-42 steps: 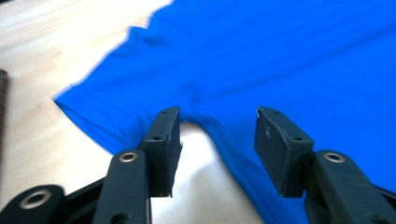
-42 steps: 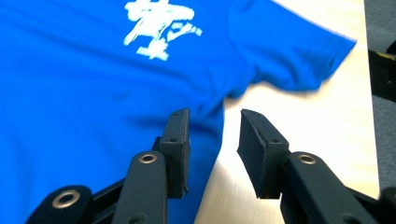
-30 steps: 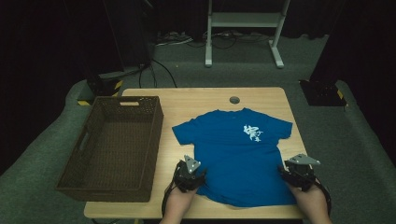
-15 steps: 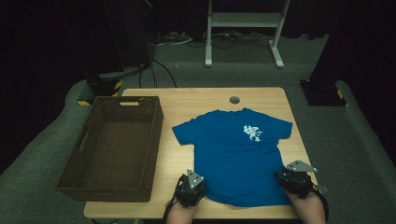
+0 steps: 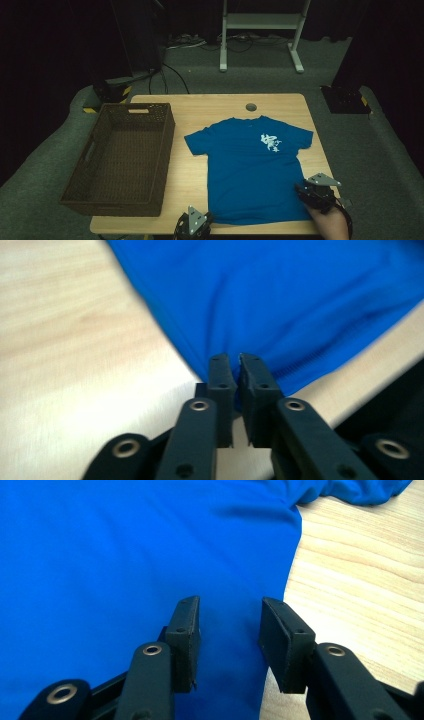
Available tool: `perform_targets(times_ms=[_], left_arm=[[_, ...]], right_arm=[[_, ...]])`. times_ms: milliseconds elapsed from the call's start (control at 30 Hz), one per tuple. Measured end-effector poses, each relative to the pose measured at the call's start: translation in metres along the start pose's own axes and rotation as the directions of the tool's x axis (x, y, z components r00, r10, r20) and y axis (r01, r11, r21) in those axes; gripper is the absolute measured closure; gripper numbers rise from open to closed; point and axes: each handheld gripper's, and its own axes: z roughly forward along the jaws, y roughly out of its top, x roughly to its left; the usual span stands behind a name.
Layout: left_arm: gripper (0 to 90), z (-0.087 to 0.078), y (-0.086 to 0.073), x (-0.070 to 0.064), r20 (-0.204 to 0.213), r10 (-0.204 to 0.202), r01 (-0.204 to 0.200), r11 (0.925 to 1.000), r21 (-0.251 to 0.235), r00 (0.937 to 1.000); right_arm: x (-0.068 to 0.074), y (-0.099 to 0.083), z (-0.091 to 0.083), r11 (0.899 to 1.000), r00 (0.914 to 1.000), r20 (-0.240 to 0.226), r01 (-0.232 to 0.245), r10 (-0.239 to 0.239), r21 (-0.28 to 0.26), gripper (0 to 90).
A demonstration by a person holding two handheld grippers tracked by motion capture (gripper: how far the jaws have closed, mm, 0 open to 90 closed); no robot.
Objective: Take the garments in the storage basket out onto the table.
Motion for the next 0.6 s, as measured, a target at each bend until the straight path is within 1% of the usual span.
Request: perform_targets(times_ms=[67, 133, 233, 300, 400, 467, 533, 567, 600], left_arm=[[78.2, -0.006, -0.002, 0.000, -0.005, 0.001, -0.001, 1.0000, -0.005, 1.0000], [74.7, -0.010, 0.000, 0.003, -0.013, -0.005, 0.004, 0.9997, -0.024, 0.9999], [71.8, -0.009, 0.006, 0.007, -0.025, 0.005, -0.006, 0.9994, -0.033, 0.9997], [69.3, -0.001, 0.012, 0.010, -0.021, 0.004, -0.005, 0.9996, -0.027, 0.9998], [66.9, 0.015, 0.022, 0.013, -0.025, 0.033, -0.033, 0.9994, -0.004, 0.9991], [66.6, 0.026, 0.027, 0.014, -0.035, 0.058, -0.058, 0.9982, 0.014, 0.9977], [66.6, 0.035, 0.030, 0.014, -0.030, 0.073, -0.072, 0.9969, 0.032, 0.9969], [66.6, 0.038, 0.031, 0.013, -0.031, 0.090, -0.088, 0.9951, 0.044, 0.9955], [66.6, 0.041, 0.031, 0.012, -0.028, 0.095, -0.094, 0.9943, 0.051, 0.9950]], right_arm=[[0.000, -0.001, -0.001, 1.000, 1.0000, -0.001, 0.001, -0.001, 0.002, 59.4], [-0.001, -0.001, -0.001, 1.000, 1.0000, -0.003, -0.003, 0.003, 0.004, 59.2], [-0.001, -0.001, -0.001, 1.000, 0.9999, -0.002, -0.010, 0.010, 0.006, 58.7], [-0.001, -0.001, -0.001, 1.000, 0.9999, -0.003, -0.014, 0.014, 0.008, 57.6], [-0.001, 0.000, -0.005, 1.000, 0.9999, -0.006, -0.014, 0.014, 0.013, 54.9], [-0.001, -0.003, -0.012, 1.000, 0.9999, -0.006, -0.015, 0.015, 0.011, 54.4], [-0.002, -0.010, -0.019, 1.000, 0.9997, -0.009, -0.021, 0.021, 0.015, 53.9], [-0.003, -0.013, -0.024, 1.000, 0.9996, -0.011, -0.025, 0.025, 0.011, 53.9], [-0.003, -0.017, -0.030, 0.999, 0.9992, -0.016, -0.037, 0.037, 0.008, 53.7]])
